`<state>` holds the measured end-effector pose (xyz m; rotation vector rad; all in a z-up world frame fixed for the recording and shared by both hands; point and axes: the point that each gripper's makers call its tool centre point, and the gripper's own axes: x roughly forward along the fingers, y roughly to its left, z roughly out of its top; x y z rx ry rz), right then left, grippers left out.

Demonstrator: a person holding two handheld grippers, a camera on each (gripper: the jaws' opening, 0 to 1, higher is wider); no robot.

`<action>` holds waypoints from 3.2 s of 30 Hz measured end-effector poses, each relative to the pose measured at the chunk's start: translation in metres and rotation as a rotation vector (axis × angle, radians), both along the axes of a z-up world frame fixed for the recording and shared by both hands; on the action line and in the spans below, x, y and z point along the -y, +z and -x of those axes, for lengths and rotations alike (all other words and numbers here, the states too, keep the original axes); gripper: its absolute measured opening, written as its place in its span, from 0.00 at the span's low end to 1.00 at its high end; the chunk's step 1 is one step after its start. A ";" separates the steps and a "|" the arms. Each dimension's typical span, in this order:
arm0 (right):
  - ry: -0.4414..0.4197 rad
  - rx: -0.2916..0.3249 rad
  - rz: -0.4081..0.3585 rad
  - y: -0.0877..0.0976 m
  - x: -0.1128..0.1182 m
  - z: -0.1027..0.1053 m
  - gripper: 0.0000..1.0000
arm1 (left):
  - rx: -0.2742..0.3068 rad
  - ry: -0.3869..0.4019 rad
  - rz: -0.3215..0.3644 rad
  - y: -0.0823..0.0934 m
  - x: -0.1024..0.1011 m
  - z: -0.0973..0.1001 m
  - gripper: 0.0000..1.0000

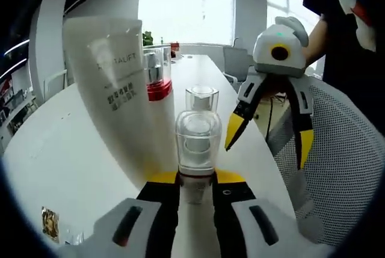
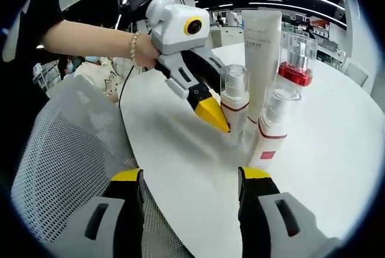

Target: Arrange the skincare products in the storage area until every visible bottle or jar stands upright without overlapping.

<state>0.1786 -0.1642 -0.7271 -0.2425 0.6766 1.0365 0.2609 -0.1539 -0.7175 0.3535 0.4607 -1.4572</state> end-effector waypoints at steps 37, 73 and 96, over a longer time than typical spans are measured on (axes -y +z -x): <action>-0.151 0.124 0.072 -0.002 0.033 -0.070 0.35 | -0.130 0.391 0.009 0.008 -0.021 0.076 0.18; -0.426 0.084 0.124 0.003 0.033 -0.076 0.19 | -0.123 0.447 -0.008 0.009 -0.044 0.083 0.18; -0.776 0.093 0.138 0.011 0.029 -0.074 0.19 | -0.120 0.382 0.000 0.024 -0.105 0.100 0.42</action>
